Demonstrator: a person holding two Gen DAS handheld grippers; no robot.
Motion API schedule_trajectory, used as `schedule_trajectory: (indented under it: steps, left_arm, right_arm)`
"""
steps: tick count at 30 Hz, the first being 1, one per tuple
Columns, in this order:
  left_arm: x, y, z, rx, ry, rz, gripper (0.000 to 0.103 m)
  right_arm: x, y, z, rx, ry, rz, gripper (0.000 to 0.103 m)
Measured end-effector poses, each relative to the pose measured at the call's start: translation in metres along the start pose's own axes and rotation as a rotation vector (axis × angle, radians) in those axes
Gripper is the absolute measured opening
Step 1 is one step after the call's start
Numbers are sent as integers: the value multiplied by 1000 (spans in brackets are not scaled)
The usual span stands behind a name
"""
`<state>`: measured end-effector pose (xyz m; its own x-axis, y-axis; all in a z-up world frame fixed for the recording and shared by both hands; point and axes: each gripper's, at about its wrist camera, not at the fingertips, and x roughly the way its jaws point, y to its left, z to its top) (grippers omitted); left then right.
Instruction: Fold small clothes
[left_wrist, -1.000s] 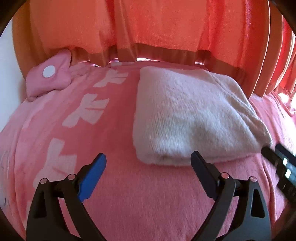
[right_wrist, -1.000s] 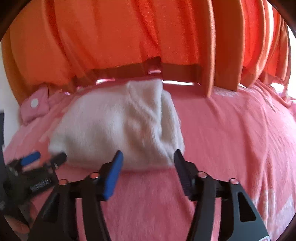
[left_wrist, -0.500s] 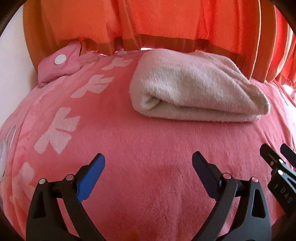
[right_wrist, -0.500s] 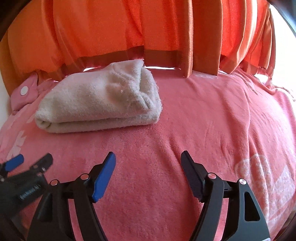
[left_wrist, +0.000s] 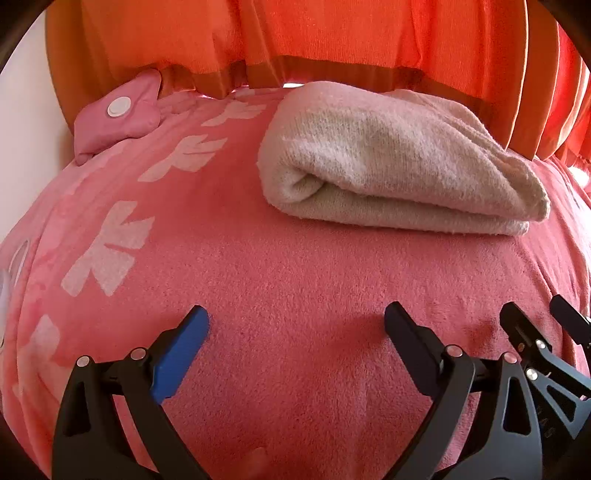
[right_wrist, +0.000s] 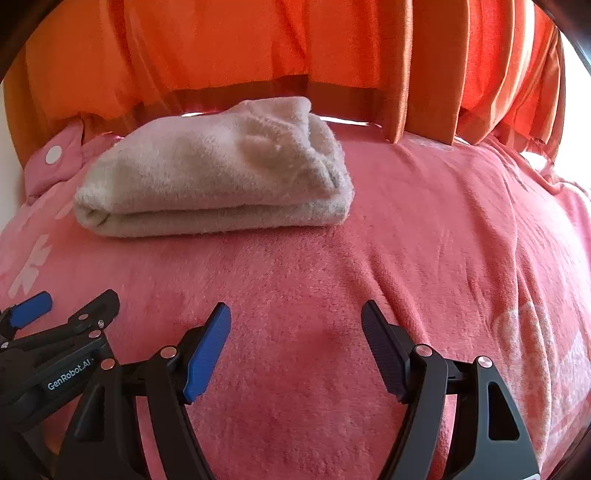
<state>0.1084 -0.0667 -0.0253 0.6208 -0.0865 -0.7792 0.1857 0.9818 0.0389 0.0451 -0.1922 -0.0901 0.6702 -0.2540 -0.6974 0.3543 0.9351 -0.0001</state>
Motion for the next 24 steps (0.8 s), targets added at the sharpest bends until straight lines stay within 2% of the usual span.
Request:
schedule_trajectory:
  steps: [10, 24]
  left_arm:
    - [-2, -7, -1, 31, -9, 37, 93]
    - [-2, -6, -1, 43, -15, 44, 93]
  right_arm:
    - [0, 3, 0, -2, 6, 4, 71]
    - [-1, 5, 1, -2, 0, 5, 71]
